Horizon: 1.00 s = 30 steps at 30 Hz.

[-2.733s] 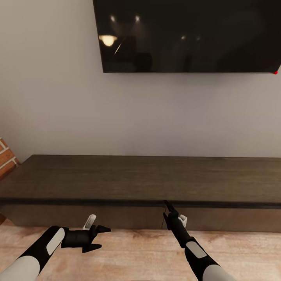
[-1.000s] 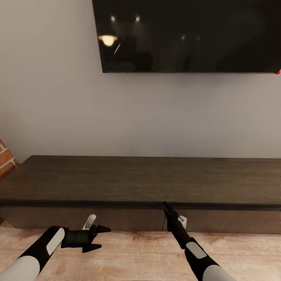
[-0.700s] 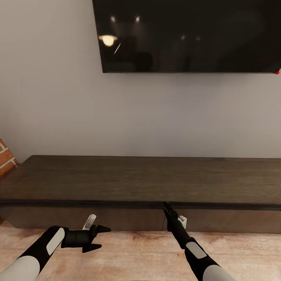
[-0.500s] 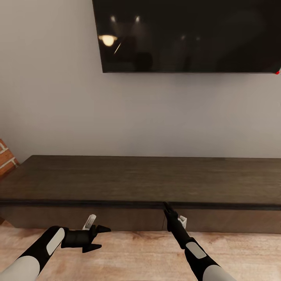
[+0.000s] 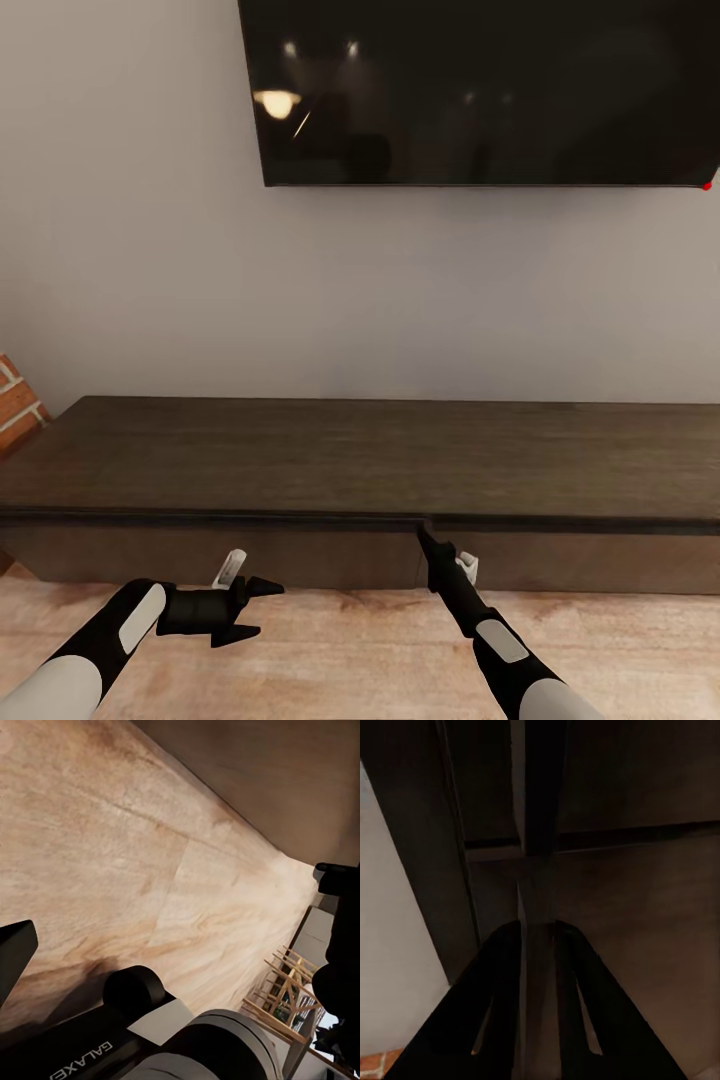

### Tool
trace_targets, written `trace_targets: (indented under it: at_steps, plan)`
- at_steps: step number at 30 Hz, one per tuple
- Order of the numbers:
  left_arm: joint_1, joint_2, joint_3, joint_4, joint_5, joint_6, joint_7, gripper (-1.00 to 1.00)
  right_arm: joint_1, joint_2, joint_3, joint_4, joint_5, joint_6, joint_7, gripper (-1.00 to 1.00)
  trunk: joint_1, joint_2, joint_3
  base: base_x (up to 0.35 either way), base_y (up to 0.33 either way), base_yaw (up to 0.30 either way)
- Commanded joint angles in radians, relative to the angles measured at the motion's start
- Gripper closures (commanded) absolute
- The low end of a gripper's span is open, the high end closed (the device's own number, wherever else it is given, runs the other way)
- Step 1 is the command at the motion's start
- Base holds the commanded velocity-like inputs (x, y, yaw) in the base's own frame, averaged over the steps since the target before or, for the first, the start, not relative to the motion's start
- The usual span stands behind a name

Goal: Place each of the two pumpkins and all three candles from the living room inside a cabinet in the living room (use any cabinet), then make sure every cabinet is closed, and position the cauldron so it is next to a table in the living room.

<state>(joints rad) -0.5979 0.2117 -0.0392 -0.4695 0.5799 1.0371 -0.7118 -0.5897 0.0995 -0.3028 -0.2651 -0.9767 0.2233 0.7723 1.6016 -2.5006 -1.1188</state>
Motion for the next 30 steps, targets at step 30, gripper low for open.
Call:
trace_targets:
  at_steps: [30]
  plan:
    - [0.001, 0.000, 0.000, 0.000, 0.000, 0.000, 0.000, -1.00, -0.001, 0.000, 0.001, -0.003, -0.016, 0.010, 0.008, 1.00, 0.000, 0.000, 0.000, -0.002, 0.000, 0.000]
